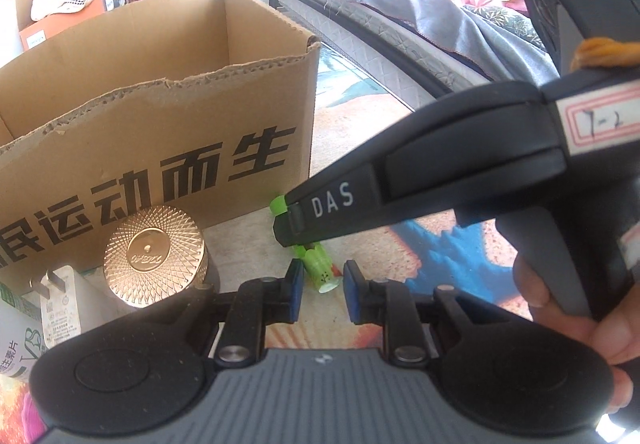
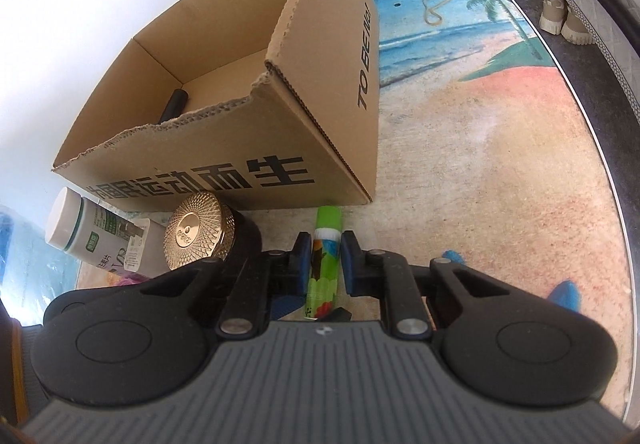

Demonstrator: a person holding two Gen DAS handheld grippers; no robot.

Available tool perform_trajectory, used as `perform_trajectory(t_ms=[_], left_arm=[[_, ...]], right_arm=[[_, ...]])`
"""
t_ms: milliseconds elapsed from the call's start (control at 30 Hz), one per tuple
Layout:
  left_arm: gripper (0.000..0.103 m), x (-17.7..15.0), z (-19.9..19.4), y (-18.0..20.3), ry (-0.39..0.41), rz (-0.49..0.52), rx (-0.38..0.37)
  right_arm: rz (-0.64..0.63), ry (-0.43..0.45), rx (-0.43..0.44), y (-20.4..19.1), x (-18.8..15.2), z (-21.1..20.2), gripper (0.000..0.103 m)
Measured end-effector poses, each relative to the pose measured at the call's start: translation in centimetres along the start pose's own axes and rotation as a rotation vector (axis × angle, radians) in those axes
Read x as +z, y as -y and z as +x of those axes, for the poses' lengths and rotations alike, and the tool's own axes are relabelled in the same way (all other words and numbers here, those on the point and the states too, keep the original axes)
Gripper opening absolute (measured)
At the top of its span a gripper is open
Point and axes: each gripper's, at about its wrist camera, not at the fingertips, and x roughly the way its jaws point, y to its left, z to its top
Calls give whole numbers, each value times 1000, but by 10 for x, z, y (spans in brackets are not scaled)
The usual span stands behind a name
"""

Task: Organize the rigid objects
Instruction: 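Close the right gripper around the green tube standing on the table, then carry the green tube into the box and open the right gripper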

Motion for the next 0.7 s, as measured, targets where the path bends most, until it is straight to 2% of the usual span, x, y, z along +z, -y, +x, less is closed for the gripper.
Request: perform_trajectory(t_ms=[167,367,567,700], left_arm=[[22,-4,-17,1,20,16,-9],[22,-6,-58,2,82,42,-9],[22,-3,-109,-11,181,51,51],[22,10,-134,-35,226,34,111]], right_arm=[[21,29,10,-1,-7,-17,14],[13,104,24,-17,-18,-57,14],[-59,205,65,-60,-12,-101,13],[-126,239,113,-95,8,-109,13]])
